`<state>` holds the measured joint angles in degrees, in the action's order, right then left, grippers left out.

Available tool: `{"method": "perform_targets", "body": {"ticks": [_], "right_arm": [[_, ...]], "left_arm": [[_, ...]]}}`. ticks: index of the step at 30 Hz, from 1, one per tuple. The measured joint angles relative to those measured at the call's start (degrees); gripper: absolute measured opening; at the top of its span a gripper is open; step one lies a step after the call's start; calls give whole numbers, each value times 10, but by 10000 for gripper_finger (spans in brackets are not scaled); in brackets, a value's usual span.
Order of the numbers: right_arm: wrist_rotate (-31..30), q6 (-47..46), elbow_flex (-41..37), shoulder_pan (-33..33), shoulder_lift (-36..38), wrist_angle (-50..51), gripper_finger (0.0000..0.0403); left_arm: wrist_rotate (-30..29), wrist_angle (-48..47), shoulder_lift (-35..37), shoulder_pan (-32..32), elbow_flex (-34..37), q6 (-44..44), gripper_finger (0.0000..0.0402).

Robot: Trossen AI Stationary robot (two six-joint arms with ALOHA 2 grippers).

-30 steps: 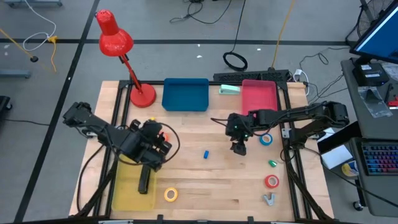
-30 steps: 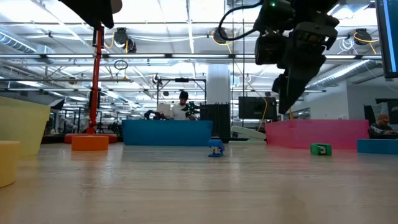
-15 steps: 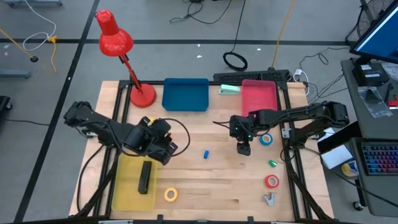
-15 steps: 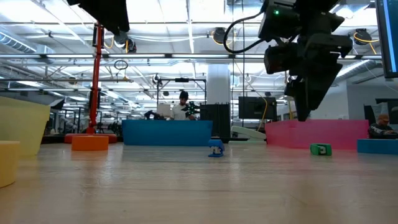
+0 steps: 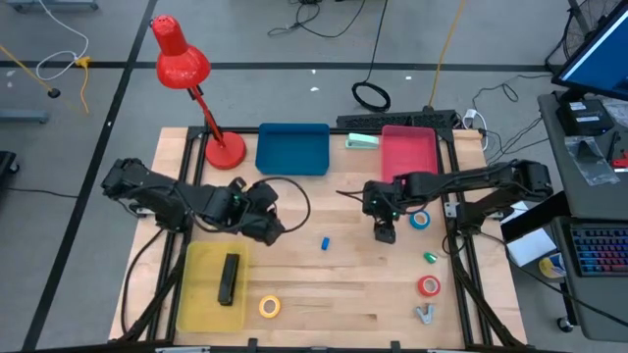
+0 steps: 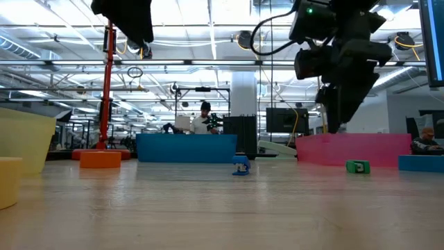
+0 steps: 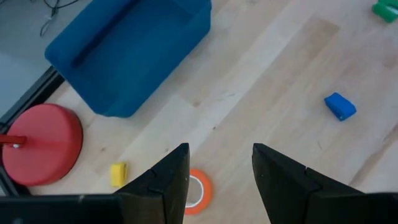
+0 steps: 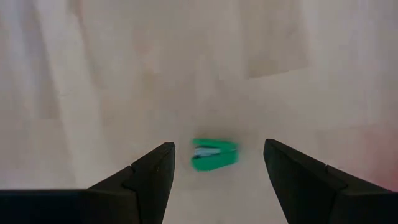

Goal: Pick and place Stapler, Stapler remover, tape
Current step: Put the light blue stapler into the yellow bin

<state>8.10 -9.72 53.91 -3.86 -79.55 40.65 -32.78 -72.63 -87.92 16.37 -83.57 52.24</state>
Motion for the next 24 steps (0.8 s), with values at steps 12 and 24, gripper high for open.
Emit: {"method": "perform_targets", "body": {"ticks": [12, 24], "right_arm": [[-111, 86, 0, -100, 111, -130, 238], [-18, 141, 0, -283, 92, -236, 238]], "left_arm": [[93, 194, 0, -61, 82, -128, 172], [239, 450, 0, -156, 195, -236, 172]]}}
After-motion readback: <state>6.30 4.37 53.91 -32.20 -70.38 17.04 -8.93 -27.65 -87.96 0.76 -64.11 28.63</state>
